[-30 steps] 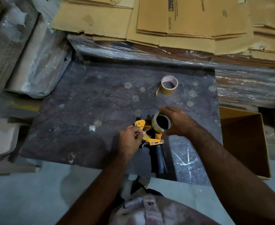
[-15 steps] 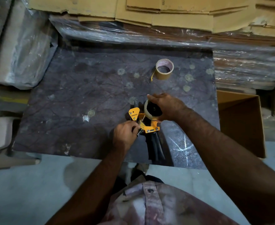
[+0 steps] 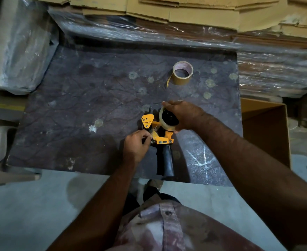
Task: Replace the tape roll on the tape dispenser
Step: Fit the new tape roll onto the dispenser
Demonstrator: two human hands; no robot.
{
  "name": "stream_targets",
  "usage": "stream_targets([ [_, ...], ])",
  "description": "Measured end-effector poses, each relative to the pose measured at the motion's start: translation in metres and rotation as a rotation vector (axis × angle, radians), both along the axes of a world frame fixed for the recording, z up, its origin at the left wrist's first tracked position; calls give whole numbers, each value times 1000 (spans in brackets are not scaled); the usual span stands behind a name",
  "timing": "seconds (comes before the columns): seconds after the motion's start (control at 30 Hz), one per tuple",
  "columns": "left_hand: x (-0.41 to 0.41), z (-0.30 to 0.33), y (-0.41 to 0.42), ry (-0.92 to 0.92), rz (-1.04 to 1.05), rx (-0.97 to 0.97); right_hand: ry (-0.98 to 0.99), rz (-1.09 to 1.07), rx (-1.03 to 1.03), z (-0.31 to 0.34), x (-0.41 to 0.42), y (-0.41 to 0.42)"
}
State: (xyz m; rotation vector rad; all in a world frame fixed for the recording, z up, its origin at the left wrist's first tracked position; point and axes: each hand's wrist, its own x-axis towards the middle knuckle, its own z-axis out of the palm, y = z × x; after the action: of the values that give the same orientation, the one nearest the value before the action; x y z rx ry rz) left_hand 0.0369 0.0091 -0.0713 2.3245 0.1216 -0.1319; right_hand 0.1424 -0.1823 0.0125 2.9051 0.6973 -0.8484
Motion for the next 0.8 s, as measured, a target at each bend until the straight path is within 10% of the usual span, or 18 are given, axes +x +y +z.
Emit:
stream_targets([
  [0.3,19,13,18,-231,14,23,43,-68,147,-4,10,-20],
  [0.5,74,37,-19,150,-318,130,18,-217,205,-15,3,-13],
  [0.8,90,48,-19,202,-384,243,-35,-327,218,-26,-9,-1],
])
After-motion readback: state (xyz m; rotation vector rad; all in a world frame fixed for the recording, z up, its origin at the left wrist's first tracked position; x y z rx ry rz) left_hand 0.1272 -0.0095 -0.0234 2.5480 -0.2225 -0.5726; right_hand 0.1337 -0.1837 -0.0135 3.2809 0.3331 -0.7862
